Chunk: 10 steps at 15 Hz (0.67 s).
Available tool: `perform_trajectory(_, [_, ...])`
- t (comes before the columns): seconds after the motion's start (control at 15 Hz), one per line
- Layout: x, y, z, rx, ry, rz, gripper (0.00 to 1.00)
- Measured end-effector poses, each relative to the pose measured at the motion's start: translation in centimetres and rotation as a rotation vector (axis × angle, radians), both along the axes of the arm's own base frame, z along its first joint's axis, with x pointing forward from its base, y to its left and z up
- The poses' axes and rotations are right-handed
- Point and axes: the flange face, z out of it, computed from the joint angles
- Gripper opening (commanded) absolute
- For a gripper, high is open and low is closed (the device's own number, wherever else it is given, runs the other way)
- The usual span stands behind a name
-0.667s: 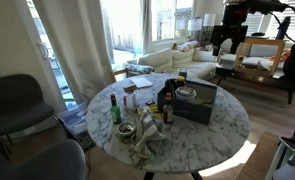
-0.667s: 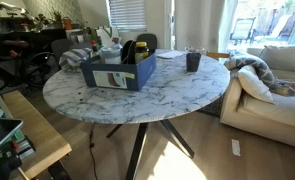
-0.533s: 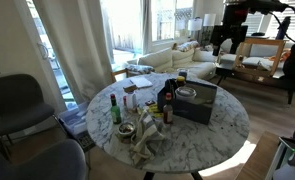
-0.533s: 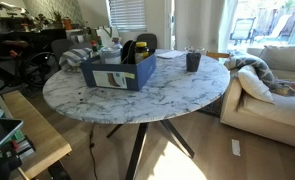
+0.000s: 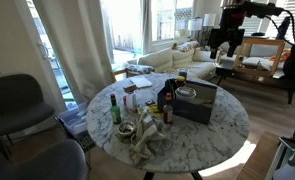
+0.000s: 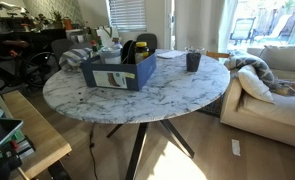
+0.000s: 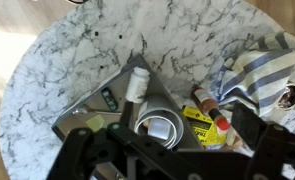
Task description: Put the cloth in the box
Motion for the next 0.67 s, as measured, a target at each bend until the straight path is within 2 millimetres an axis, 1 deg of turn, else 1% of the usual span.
perform_trajectory(0.13, [1.7,2.0,-3.4,0.053,0.033,0.022,1.0])
perform_trajectory(0.33, [4.7,5.9,-9.5,0.104,0.104,0.068,1.0])
perform_trajectory(0.4, [5.4,7.3,-11.3,0.106,0.134,0.091,1.0])
perform_trajectory(0.47, [5.9,8.1,-12.5,0.102,0.156,0.105,1.0])
perform_trajectory(0.53, [6.1,8.2,-12.8,0.102,0.163,0.105,1.0])
perform_trajectory(0.67, [6.2,7.7,-12.1,0.105,0.146,0.095,1.0])
